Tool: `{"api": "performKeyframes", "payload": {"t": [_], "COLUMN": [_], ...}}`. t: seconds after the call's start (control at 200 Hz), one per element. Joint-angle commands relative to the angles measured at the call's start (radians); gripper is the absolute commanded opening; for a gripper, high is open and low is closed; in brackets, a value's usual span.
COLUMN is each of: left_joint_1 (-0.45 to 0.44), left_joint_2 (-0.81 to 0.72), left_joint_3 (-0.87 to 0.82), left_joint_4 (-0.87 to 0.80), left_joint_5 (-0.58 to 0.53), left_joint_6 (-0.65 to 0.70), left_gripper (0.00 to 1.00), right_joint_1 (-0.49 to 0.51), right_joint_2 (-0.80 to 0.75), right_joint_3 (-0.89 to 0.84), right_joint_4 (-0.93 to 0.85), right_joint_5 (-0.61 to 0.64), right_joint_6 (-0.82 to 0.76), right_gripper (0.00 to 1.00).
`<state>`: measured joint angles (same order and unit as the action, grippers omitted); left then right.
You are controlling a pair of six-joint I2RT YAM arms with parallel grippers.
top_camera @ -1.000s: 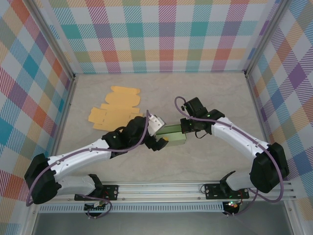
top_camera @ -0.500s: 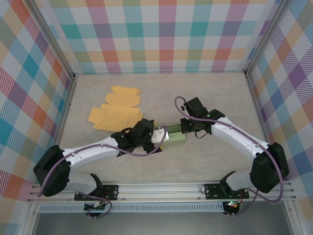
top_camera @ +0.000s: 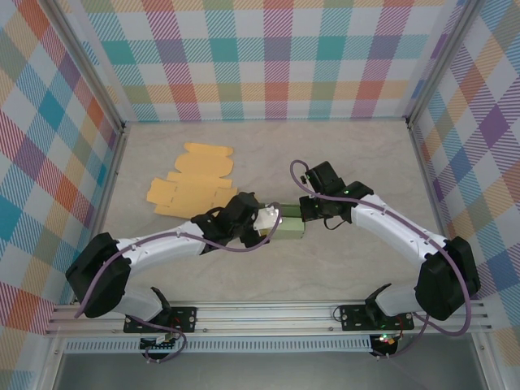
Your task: Fold the paper box
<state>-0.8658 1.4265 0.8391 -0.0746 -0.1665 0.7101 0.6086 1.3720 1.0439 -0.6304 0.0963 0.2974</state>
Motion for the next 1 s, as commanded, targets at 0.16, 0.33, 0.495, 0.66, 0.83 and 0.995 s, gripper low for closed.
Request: {"api": "performKeyframes", "payload": {"t": [0.16, 0.33, 0.495, 0.66, 0.83, 0.995], "left_joint_1": [0.016, 0.017, 0.017, 0.024, 0.032, 0.039], "left_joint_2": [0.085, 0.115, 0.135, 0.160, 0.173, 0.191], "left_joint_3": [0.103, 0.135, 0.160, 0.188, 0.205, 0.238], "left_joint_4": [-0.051, -0.071, -0.102, -0.148, -0.169, -0.219], "left_joint_5": [0.056, 0.047, 0.036, 0.044, 0.049, 0.081], "left_joint_6": [-0.069, -0.112, -0.149, -0.199, -0.227, -0.241], "left_gripper": [1.00, 1.00, 0.99, 0.79, 0.66, 0.57], "right_joint_1": [0.005, 0.005, 0.005, 0.005, 0.005, 0.005], "right_joint_2": [0.007, 0.004, 0.007, 0.022, 0.031, 0.034], "right_joint_3": [0.041, 0.050, 0.069, 0.094, 0.093, 0.087], "right_joint_4": [-0.008, -0.028, -0.042, -0.077, -0.084, -0.076], "right_joint_5": [-0.059, -0.067, -0.093, -0.096, -0.096, -0.091], "right_joint_6": [0.003, 0.021, 0.036, 0.043, 0.047, 0.052], "right_gripper": [0.00, 0.00, 0.00, 0.00, 0.01, 0.01]}}
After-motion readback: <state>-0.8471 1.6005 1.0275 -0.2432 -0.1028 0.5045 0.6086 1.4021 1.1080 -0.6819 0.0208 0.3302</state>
